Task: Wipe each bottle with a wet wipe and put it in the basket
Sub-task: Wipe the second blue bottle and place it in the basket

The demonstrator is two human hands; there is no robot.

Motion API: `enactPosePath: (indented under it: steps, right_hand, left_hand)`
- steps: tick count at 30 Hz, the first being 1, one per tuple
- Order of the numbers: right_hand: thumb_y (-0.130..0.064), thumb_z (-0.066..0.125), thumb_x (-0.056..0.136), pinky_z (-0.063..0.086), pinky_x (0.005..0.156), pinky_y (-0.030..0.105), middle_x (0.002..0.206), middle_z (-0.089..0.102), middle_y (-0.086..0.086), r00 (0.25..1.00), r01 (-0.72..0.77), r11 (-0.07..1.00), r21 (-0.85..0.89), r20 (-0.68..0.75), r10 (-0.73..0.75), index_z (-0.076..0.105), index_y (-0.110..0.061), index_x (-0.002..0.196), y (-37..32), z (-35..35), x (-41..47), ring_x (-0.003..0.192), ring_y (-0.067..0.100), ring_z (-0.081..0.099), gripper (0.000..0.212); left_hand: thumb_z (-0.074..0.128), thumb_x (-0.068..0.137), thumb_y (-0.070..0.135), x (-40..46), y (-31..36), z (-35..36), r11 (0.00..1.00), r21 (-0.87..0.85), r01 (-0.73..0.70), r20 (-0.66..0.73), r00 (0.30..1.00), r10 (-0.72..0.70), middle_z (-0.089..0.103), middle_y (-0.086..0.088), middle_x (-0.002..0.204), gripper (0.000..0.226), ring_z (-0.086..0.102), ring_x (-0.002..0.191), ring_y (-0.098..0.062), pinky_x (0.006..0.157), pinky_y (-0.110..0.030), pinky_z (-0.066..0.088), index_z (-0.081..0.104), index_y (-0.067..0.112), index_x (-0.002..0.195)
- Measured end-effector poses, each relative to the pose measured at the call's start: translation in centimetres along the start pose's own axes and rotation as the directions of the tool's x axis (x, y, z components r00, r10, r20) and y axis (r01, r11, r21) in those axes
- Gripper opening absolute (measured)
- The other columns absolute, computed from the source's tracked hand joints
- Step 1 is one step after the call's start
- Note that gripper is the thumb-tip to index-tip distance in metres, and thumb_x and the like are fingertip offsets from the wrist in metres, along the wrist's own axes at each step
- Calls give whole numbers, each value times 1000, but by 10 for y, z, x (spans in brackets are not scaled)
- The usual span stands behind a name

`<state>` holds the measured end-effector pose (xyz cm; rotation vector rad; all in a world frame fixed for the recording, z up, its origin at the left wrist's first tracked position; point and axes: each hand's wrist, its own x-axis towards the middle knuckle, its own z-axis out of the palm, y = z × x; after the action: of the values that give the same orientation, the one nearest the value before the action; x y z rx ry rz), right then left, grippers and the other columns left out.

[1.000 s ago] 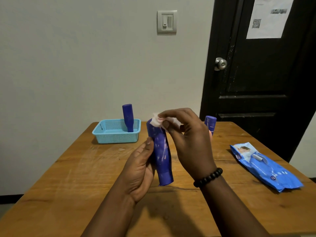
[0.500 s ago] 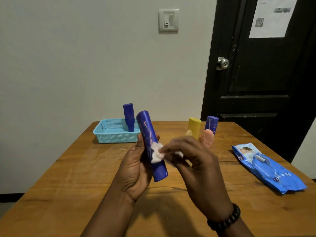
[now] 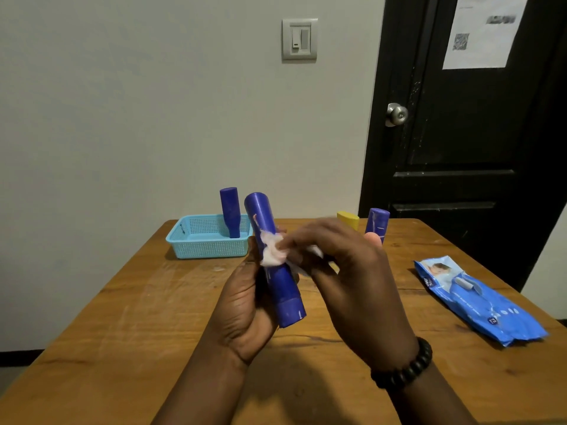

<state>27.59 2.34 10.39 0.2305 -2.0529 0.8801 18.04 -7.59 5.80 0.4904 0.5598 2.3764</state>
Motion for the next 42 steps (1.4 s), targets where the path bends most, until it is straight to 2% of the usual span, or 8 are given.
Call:
enactPosePath:
  steps: [4, 10, 14, 20, 26, 32, 38, 42]
  right_hand:
    - [-18, 62, 84, 45, 83, 6, 107, 63, -14, 998, 32, 997, -74, 61, -28, 71, -21, 103, 1, 1, -30, 106, -2, 57, 21]
    - [-16, 62, 85, 45, 80, 6, 107, 63, -8, 998, 1, 995, -100, -59, -6, 70, -18, 105, 2, -4, -22, 103, -2, 56, 21]
    - [-17, 62, 88, 45, 80, 6, 107, 62, -4, 985, 6, 974, -228, -167, -46, 69, -19, 110, 3, -12, 16, 96, 0, 56, 22]
    - [-11, 67, 85, 55, 72, 25, 101, 63, 4, 991, 76, 925, -372, -72, -111, 71, -11, 101, 14, 1, 42, 90, 15, 60, 16]
    - [-34, 45, 86, 46, 78, 10, 99, 65, 2, 987, 101, 931, -352, -80, -137, 71, -11, 94, 17, 15, 6, 89, 12, 60, 36]
    - [-19, 63, 86, 49, 75, 19, 101, 65, -4, 994, 50, 963, -264, -85, -75, 73, -14, 98, 34, 17, -43, 95, 8, 60, 16]
    - [-16, 61, 86, 45, 82, 10, 100, 66, 0, 980, 33, 944, -329, -174, -95, 71, -12, 97, 27, 12, -12, 94, 7, 57, 16]
    - [-2, 69, 83, 55, 77, 26, 99, 66, 2, 980, 8, 949, -314, -188, -71, 71, -10, 98, 24, 4, 23, 91, 14, 62, 17]
  left_hand:
    - [97, 54, 18, 5, 8, -10, 994, -73, 81, 63, 995, -76, 69, -8, 97, 65, 69, 80, -17, 69, -34, 61, 72, 6, 113]
    - [54, 87, 29, 1, 7, -1, 976, 201, -87, -110, 988, 110, 74, -9, 99, 32, 72, 88, -17, 79, -32, 62, 66, 14, 114]
    - [58, 81, 28, -3, 11, 6, 851, 493, -180, -88, 963, 254, 76, 6, 89, 19, 71, 86, -8, 81, -31, 57, 73, 25, 92]
    - [58, 84, 37, -5, 11, 6, 622, 750, -225, -20, 932, 361, 75, 13, 96, 34, 71, 92, -6, 72, -21, 58, 61, 24, 115]
    - [55, 95, 25, -1, 17, 10, 603, 758, -250, -38, 905, 424, 77, 13, 91, 17, 72, 87, -4, 68, -15, 55, 62, 21, 110]
    - [56, 96, 29, 1, 20, 1, 641, 743, -191, -119, 906, 407, 77, 6, 96, 26, 73, 91, -12, 66, -21, 58, 61, 16, 117]
    - [51, 99, 21, -5, 11, 8, 548, 813, -196, 1, 942, 335, 76, 15, 83, 15, 71, 77, 0, 65, -15, 55, 61, 19, 110]
    - [52, 93, 27, -9, 8, 7, 528, 824, -207, 60, 958, 282, 75, 14, 87, 21, 71, 82, -1, 65, -15, 54, 61, 22, 112]
